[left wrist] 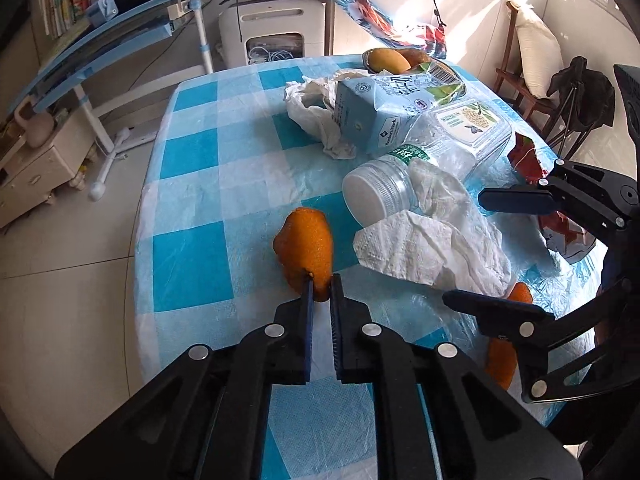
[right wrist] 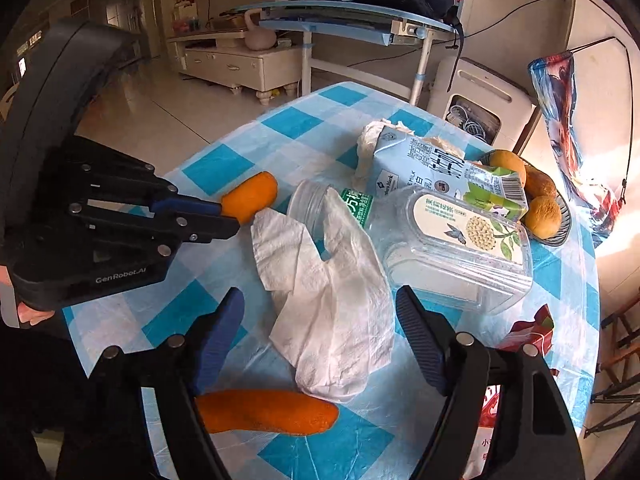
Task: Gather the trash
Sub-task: 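Reach left tool to the small orange peel while right tool reaches the white tissue, then close left tool on the orange peel while right tool grasps the tissue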
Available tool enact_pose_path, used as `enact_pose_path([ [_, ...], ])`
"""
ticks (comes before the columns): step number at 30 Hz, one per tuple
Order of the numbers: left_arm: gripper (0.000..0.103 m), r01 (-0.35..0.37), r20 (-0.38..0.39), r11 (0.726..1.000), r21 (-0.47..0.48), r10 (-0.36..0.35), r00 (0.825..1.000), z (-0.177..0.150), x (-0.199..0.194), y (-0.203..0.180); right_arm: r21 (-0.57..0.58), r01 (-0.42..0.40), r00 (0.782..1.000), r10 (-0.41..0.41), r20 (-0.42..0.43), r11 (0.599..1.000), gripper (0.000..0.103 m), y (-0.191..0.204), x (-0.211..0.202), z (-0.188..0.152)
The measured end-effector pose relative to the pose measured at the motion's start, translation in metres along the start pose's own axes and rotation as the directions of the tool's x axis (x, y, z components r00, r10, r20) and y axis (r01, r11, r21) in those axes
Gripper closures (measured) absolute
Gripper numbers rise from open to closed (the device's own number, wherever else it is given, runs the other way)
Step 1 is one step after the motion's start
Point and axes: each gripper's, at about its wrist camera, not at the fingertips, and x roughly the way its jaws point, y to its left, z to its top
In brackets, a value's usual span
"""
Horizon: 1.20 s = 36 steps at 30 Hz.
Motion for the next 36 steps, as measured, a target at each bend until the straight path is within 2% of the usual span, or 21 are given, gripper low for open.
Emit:
enact_pose_path([
  [1,0.095,-0.003,-0.002,1.0,0.0,0.003,1.0,0.0,0.002,0.0,0.005,0.007,1.0,-0.007,-0.019,1.0,0.056,-0.002,0.006,-0.004],
  [2,0.095,-0.004,-0.004,1.0,-0.001,0.004,1.0,0.001,0.004,0.0,0.016,-0.007,0.999,0.008,-0.038,1.0,0.067,-0.004,0.011,-0.006],
  [3,0.095,-0.004,-0.004,1.0,-0.004,0.004,1.0,0.001,0.005,-0.001,0.028,-0.024,0.998,0.026,-0.055,0.999,0.078,-0.005,0.015,-0.008],
  [4,0.095,0.004,-0.011,1.0,-0.013,-0.005,1.0,0.002,0.007,0.0,0.034,-0.033,0.998,0.034,-0.043,0.999,0.084,-0.006,0.014,-0.009],
  [8,0.097,0.029,-0.004,0.999,-0.044,-0.029,1.0,0.002,0.005,0.004,0.057,-0.029,0.999,0.028,0.021,0.998,0.086,-0.012,-0.005,-0.007],
  [13,0.098,0.072,0.029,0.996,-0.058,-0.07,0.997,0.0,-0.01,0.006,0.147,-0.054,0.991,0.034,0.131,0.988,0.086,-0.028,-0.033,0.001],
  [19,0.099,0.055,0.095,0.997,-0.046,-0.05,0.994,-0.004,-0.045,-0.002,0.226,-0.119,0.977,0.074,0.201,0.967,0.086,-0.043,-0.059,-0.005],
  [22,0.099,0.015,0.148,0.999,-0.029,-0.011,0.989,-0.01,-0.076,-0.016,0.233,-0.144,0.971,0.092,0.223,0.962,0.086,-0.04,-0.072,-0.009],
  [26,0.098,-0.006,0.201,0.998,-0.058,0.018,0.979,-0.037,-0.112,-0.038,0.226,-0.164,0.961,0.104,0.258,0.96,0.086,-0.024,-0.098,-0.027],
  [31,0.098,-0.027,0.227,0.997,-0.078,0.044,0.973,-0.093,-0.144,-0.075,0.232,-0.175,0.964,0.118,0.237,0.957,0.086,0.008,-0.123,-0.074],
  [36,0.098,-0.014,0.206,0.996,-0.083,0.031,0.978,-0.138,-0.157,-0.096,0.242,-0.205,0.975,0.177,0.13,0.948,0.086,0.047,-0.128,-0.125],
])
